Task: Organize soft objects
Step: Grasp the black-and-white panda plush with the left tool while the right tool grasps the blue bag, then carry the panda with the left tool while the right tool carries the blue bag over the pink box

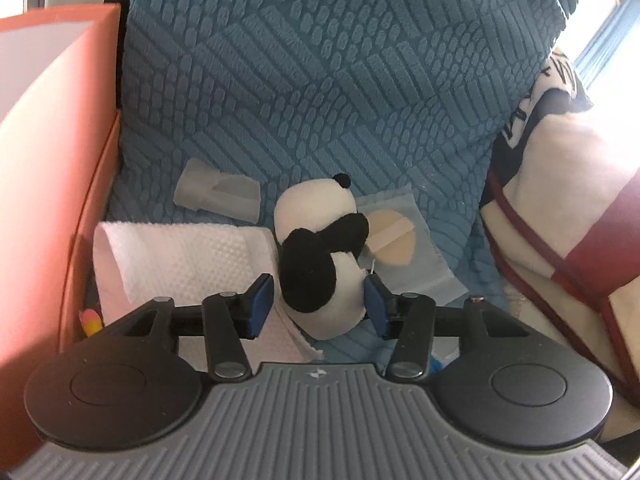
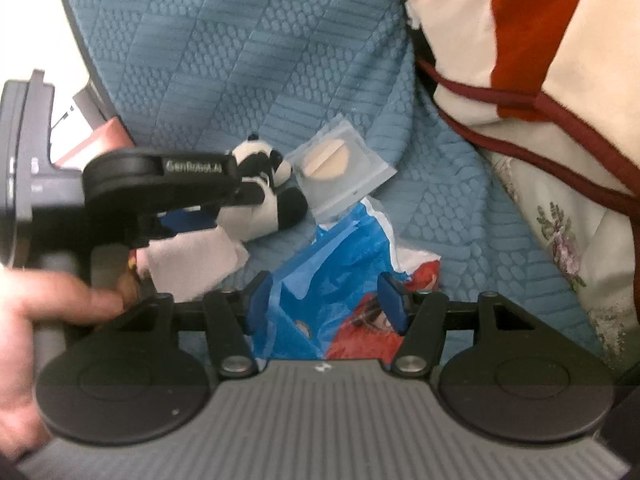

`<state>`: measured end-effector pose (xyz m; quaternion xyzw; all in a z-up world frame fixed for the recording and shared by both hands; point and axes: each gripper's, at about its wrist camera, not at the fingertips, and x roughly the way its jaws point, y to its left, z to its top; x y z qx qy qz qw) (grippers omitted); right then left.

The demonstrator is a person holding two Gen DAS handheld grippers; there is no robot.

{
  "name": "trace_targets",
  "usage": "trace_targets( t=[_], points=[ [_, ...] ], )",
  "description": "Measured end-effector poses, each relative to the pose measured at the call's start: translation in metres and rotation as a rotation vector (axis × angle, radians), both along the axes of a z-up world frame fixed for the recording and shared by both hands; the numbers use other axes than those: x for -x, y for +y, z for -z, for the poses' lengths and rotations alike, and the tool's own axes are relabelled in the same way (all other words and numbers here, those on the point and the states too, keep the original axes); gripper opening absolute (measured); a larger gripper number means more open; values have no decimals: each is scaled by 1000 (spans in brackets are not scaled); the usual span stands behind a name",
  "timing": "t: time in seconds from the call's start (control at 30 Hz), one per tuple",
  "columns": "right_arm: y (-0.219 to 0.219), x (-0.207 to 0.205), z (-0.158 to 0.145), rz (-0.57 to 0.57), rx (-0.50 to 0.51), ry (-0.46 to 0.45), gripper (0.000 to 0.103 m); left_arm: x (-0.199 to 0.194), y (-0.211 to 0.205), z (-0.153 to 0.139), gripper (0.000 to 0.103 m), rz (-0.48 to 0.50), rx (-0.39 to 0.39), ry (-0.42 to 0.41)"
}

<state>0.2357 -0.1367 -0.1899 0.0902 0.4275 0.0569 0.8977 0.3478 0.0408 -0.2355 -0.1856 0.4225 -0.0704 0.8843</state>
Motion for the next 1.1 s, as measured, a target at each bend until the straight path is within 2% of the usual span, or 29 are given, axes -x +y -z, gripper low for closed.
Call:
trace_targets(
  t=[0.07, 0.43, 0.77, 0.93, 1.1],
  points=[
    [2, 1, 1, -10, 12, 4, 73, 1, 0, -1, 46, 3, -4, -6],
    [5, 6, -4, -36, -6, -20, 73, 9, 8, -9, 40, -1, 13, -32],
    [2, 15, -17, -50, -24, -104, 73, 15, 13, -19, 39, -1, 29, -48],
    [7, 14, -9, -84, -38, -60, 73, 16, 14, -22, 39, -3, 15, -52],
    [11, 10, 7, -104, -56, 22, 72, 16, 13, -22, 39, -2, 12, -55]
  ],
)
